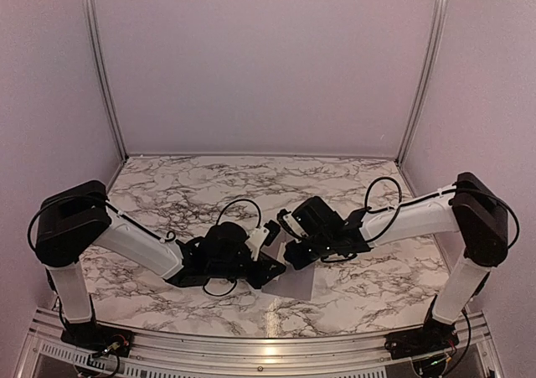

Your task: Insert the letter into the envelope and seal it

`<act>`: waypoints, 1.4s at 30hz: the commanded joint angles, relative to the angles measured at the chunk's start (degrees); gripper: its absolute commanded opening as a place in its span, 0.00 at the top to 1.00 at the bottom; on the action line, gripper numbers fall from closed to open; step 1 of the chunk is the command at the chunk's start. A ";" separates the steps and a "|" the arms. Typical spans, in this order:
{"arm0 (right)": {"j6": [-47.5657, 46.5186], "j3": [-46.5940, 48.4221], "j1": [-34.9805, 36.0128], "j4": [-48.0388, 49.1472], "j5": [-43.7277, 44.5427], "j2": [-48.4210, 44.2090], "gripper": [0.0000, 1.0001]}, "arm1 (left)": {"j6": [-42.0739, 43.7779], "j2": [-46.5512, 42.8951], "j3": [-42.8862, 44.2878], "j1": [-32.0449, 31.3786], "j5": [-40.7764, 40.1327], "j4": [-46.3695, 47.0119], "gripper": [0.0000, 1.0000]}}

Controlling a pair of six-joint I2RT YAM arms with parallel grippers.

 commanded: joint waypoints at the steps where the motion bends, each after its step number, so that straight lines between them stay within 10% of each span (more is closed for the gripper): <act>1: 0.10 2.46 0.45 -2.18 1.13 2.17 1.00 | -0.68 2.96 2.83 -0.94 -0.34 2.34 0.86; 17: -0.17 4.34 0.42 -3.56 0.60 4.64 1.00 | -0.65 8.00 1.15 -1.78 -15.36 3.04 0.91; 42: -2.67 11.83 -3.26 -2.73 1.81 9.43 1.00 | 1.44 10.76 -0.24 -3.93 -14.03 0.67 0.90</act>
